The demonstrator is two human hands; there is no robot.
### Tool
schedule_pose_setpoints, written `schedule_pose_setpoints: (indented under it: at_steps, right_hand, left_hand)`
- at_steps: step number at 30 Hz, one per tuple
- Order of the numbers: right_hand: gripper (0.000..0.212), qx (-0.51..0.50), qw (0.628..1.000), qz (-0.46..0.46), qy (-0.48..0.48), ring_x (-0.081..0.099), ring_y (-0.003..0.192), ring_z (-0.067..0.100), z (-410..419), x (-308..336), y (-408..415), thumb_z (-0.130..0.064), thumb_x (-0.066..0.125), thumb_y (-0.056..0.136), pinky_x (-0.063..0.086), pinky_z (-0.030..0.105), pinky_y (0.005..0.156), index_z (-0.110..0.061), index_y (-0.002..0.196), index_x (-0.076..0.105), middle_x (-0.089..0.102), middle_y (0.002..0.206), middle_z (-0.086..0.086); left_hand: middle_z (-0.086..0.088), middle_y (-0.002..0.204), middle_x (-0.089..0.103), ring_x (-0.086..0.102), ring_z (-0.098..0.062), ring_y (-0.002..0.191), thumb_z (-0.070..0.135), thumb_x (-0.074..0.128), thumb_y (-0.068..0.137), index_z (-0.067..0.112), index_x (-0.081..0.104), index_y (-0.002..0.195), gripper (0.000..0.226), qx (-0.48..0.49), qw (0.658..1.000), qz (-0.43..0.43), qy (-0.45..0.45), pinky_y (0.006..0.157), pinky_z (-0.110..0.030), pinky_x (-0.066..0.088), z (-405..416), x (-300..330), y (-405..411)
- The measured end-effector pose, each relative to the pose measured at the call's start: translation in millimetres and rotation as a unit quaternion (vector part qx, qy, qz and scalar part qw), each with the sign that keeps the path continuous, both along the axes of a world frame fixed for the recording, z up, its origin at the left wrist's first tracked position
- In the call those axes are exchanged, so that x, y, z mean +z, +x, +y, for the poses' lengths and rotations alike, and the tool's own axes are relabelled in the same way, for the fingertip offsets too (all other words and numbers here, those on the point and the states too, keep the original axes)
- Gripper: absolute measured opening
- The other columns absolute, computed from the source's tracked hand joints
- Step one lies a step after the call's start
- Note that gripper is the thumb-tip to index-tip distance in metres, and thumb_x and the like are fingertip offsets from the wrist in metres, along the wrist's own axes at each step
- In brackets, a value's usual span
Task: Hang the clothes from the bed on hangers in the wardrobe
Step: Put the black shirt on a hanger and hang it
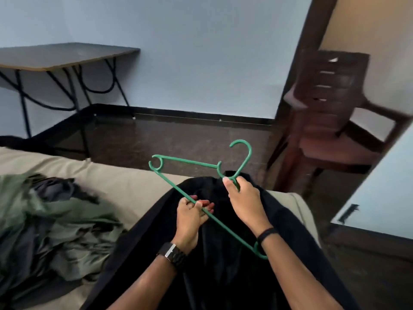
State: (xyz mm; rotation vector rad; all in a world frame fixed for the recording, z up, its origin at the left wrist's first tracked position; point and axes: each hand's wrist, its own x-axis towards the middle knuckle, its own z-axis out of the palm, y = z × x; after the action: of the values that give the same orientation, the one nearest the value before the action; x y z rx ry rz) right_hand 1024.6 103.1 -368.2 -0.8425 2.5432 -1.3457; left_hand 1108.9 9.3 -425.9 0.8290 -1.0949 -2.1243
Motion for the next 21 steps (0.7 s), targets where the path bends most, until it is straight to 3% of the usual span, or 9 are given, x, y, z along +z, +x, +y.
schedule_pose_setpoints:
  at_steps: [4, 7, 9, 10, 13, 17, 19, 21]
  right_hand:
    - [0.043, -0.098, 0.995, 0.036, -0.003, 0.059, 0.094, 0.029, 28.0, 7.2, -51.9, -0.048, 0.041, 0.098, 0.040, 0.034, 0.075, -0.015, 0.088, 0.065, 0.068, 0.091, 0.009]
    - [0.041, -0.152, 0.984, 0.094, 0.013, 0.059, 0.087, 0.037, 47.3, 7.4, -82.0, -0.049, 0.045, 0.096, 0.041, 0.038, 0.066, -0.015, 0.073, 0.050, 0.066, 0.081, 0.012]
    - [0.039, -0.176, 0.975, 0.131, 0.045, 0.059, 0.084, 0.038, 58.2, 6.2, -97.9, -0.049, 0.046, 0.095, 0.038, 0.035, 0.061, -0.017, 0.074, 0.051, 0.065, 0.077, 0.011]
    - [0.037, -0.186, 0.969, 0.150, 0.060, 0.059, 0.083, 0.037, 63.2, 6.0, -104.6, -0.049, 0.047, 0.095, 0.037, 0.034, 0.060, -0.018, 0.078, 0.055, 0.065, 0.077, 0.010]
    - [0.036, -0.212, 0.957, 0.178, 0.090, 0.060, 0.084, 0.037, 73.6, 7.6, -127.5, -0.048, 0.048, 0.095, 0.037, 0.033, 0.060, -0.016, 0.083, 0.059, 0.066, 0.080, 0.011]
    - [0.038, -0.225, 0.946, 0.202, 0.120, 0.060, 0.080, 0.036, 77.7, 13.4, -147.2, -0.047, 0.050, 0.093, 0.037, 0.034, 0.059, -0.016, 0.072, 0.054, 0.064, 0.076, 0.008]
    - [0.038, -0.231, 0.934, 0.236, 0.136, 0.061, 0.077, 0.035, 77.2, 18.2, -151.8, -0.046, 0.052, 0.092, 0.038, 0.034, 0.059, -0.016, 0.069, 0.053, 0.065, 0.074, 0.007]
    - [0.035, -0.233, 0.924, 0.260, 0.159, 0.062, 0.077, 0.034, 76.2, 22.1, -155.1, -0.046, 0.052, 0.091, 0.038, 0.033, 0.060, -0.018, 0.070, 0.056, 0.065, 0.075, 0.006]
  left_hand:
    - [-0.011, 0.093, 0.064, 0.069, -0.021, 0.076, 0.006, 0.041, 0.101, 0.013, 0.040, 0.101, 0.007, -0.153, 0.986, -0.052, -0.032, 0.064, -0.031, 0.059, 18.6, -4.8, -55.2]
    - [-0.007, 0.098, 0.059, 0.063, -0.019, 0.076, 0.008, 0.046, 0.099, 0.011, 0.045, 0.111, 0.012, -0.249, 0.952, -0.139, -0.108, 0.063, -0.032, 0.057, 18.8, -10.1, -85.4]
    - [-0.006, 0.094, 0.057, 0.061, -0.019, 0.078, 0.004, 0.047, 0.097, 0.004, 0.050, 0.121, 0.024, -0.223, 0.928, -0.204, -0.219, 0.068, -0.034, 0.056, 7.4, -14.5, -101.8]
    - [-0.008, 0.096, 0.059, 0.062, -0.022, 0.084, 0.002, 0.046, 0.095, 0.004, 0.053, 0.122, 0.029, -0.197, 0.901, -0.236, -0.305, 0.076, -0.037, 0.055, -1.1, -15.8, -107.7]
    - [-0.014, 0.118, 0.050, 0.053, -0.032, 0.110, 0.001, 0.044, 0.091, 0.013, 0.053, 0.133, 0.044, -0.184, 0.773, -0.304, -0.526, 0.100, -0.036, 0.041, -26.2, -19.5, -125.0]
    - [-0.014, 0.128, 0.036, 0.044, -0.038, 0.117, 0.007, 0.044, 0.091, 0.022, 0.051, 0.134, 0.047, -0.281, 0.608, -0.399, -0.627, 0.101, -0.046, 0.042, -52.5, -21.6, -141.6]
    - [-0.016, 0.125, 0.043, 0.047, -0.038, 0.117, 0.009, 0.045, 0.092, 0.015, 0.052, 0.128, 0.037, -0.298, 0.591, -0.411, -0.626, 0.101, -0.044, 0.041, -62.9, -19.9, -146.1]
    - [-0.017, 0.120, 0.050, 0.049, -0.034, 0.115, 0.008, 0.047, 0.092, 0.009, 0.053, 0.120, 0.028, -0.281, 0.611, -0.398, -0.624, 0.098, -0.038, 0.039, -68.9, -18.6, -147.2]
